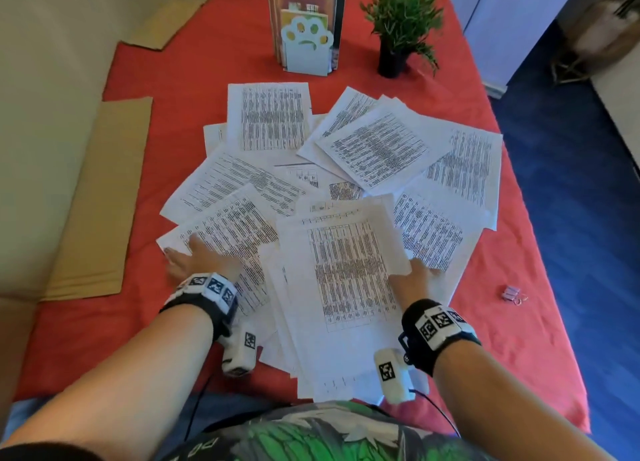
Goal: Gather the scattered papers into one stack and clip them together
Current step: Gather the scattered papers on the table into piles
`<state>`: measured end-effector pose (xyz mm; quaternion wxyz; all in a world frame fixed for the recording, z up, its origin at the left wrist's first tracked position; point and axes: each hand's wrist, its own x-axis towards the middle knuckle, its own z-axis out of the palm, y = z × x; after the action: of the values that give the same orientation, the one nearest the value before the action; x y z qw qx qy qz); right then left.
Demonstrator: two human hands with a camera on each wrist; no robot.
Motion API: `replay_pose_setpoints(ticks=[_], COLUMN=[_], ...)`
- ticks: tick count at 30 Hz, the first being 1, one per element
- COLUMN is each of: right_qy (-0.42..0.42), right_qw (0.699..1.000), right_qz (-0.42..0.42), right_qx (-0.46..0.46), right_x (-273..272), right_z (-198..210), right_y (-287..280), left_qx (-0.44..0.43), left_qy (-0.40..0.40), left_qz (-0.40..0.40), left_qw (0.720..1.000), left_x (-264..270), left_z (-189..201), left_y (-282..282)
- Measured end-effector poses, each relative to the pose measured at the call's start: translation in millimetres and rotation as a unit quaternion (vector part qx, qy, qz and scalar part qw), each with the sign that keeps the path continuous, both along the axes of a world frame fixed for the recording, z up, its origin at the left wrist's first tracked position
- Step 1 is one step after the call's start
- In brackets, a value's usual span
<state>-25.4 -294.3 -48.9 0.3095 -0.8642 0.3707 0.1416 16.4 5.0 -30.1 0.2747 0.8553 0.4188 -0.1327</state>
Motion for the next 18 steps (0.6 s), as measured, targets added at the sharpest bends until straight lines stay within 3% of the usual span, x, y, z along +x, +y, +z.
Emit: replay_pose_setpoints(ticks=[4,8,13,18], right_qy=[0.000,0.006,0.019,-0.014], right_qw=[0.998,1.000,1.000,0.999], right_qz=[0.015,0.028,0.004,-0.010], right_qx=[0.065,0.011,-0.018,0.034], right_x=[5,9,7,2], right_z=[-1,0,-1,-7], right_y=[9,9,9,17], left_qx=[-0.014,-0.029,-0.013,-0.031], left_qy=[-0.002,-0.088,-0.081,-0.254], left_qz=[0.006,0.051,0.034,-0.049], left_qw=[1.000,0.994,0.996,0.966], left_x=[-2,-4,-7,-13], left_z=[-7,-11,-6,-11], left_y=[13,17,24,24])
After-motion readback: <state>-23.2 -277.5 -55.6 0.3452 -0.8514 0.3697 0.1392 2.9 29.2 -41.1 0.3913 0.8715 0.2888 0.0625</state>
